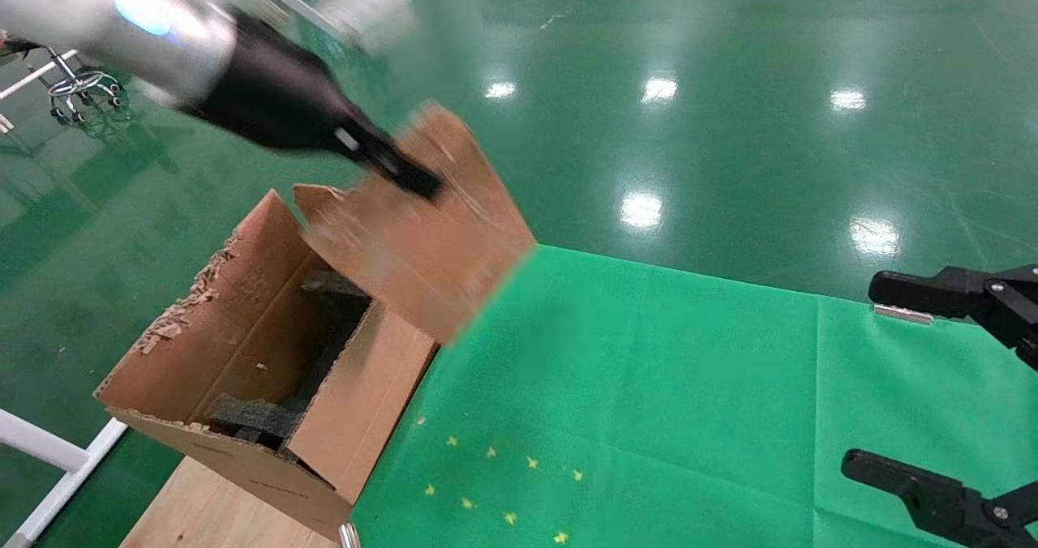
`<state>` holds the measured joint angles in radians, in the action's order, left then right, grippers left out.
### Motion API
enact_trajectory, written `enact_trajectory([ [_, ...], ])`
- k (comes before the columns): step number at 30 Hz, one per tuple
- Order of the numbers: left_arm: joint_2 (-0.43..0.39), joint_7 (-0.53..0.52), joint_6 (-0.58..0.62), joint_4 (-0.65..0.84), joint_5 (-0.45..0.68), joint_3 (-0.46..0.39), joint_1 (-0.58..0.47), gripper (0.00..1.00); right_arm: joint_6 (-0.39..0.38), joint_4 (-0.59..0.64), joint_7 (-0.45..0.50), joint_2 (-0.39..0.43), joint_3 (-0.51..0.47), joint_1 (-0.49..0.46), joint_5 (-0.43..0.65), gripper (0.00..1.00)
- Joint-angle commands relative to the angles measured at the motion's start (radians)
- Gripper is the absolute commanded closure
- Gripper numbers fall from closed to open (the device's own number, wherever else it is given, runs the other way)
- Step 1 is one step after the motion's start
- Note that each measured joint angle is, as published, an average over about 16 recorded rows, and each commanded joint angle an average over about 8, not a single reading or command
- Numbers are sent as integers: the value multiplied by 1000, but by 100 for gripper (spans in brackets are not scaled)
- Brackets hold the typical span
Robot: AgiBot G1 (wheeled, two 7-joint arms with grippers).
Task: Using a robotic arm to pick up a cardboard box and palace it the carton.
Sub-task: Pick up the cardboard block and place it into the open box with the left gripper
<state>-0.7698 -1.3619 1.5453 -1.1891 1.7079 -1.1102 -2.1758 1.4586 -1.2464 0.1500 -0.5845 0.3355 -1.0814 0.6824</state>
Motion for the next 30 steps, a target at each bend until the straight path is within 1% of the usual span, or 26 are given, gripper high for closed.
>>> enact_trajectory([
  [1,33,50,4,30,13,14,-48,100,0,0,0,0,0,0,0,0],
  [5,71,132,-1,108,74,4,-91,100,0,0,0,0,0,0,0,0],
  [8,97,189,-15,183,90,-5,-82,100,0,0,0,0,0,0,0,0],
  [13,131,283,-69,314,98,-23,-16,100,0,0,0,0,0,0,0,0],
  [19,149,363,-177,454,126,-48,79,100,0,0,0,0,0,0,0,0],
  [25,141,452,-279,616,125,-55,152,100,0,0,0,0,0,0,0,0],
  [30,120,534,-345,754,101,-45,187,100,0,0,0,0,0,0,0,0],
])
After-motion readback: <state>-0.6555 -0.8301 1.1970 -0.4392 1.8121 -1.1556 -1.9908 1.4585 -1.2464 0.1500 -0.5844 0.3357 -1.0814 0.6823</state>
